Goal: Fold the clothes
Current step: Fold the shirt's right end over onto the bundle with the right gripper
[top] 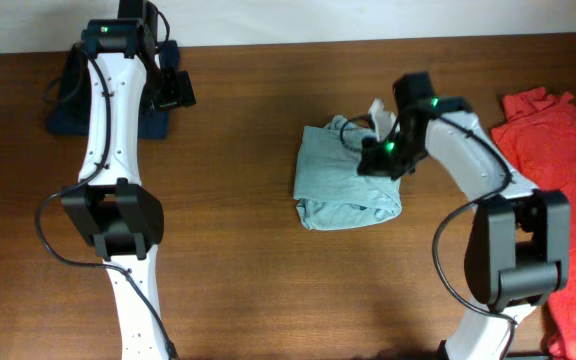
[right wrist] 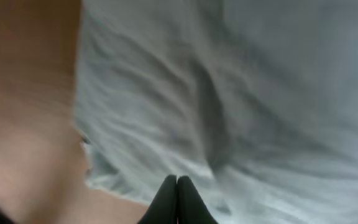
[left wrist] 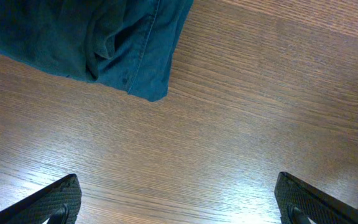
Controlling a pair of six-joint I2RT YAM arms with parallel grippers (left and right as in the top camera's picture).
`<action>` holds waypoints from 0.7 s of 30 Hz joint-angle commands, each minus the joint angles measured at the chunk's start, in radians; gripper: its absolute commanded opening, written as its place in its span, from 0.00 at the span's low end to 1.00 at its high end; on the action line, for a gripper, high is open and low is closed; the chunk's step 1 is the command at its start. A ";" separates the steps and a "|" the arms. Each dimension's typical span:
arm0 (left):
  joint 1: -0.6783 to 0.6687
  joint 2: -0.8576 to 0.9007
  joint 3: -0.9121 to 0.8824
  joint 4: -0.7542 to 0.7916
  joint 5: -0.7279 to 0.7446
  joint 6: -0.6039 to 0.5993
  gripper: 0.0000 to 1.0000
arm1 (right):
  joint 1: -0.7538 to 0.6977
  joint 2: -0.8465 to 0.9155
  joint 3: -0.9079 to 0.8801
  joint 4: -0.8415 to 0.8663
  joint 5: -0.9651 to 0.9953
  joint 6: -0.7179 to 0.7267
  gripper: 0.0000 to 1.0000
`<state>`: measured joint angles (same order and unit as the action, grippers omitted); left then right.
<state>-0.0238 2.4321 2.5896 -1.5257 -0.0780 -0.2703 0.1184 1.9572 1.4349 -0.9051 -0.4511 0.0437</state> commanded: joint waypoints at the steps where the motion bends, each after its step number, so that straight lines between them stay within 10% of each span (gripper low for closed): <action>1: 0.001 -0.022 0.012 -0.001 0.007 0.002 0.99 | 0.005 0.003 -0.129 0.092 -0.039 -0.013 0.04; 21: 0.001 -0.022 0.012 -0.001 0.007 0.002 0.99 | -0.145 -0.010 0.167 -0.015 -0.139 -0.076 0.05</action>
<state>-0.0238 2.4321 2.5896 -1.5257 -0.0776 -0.2703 0.0128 1.9583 1.5951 -0.9195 -0.5934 -0.0151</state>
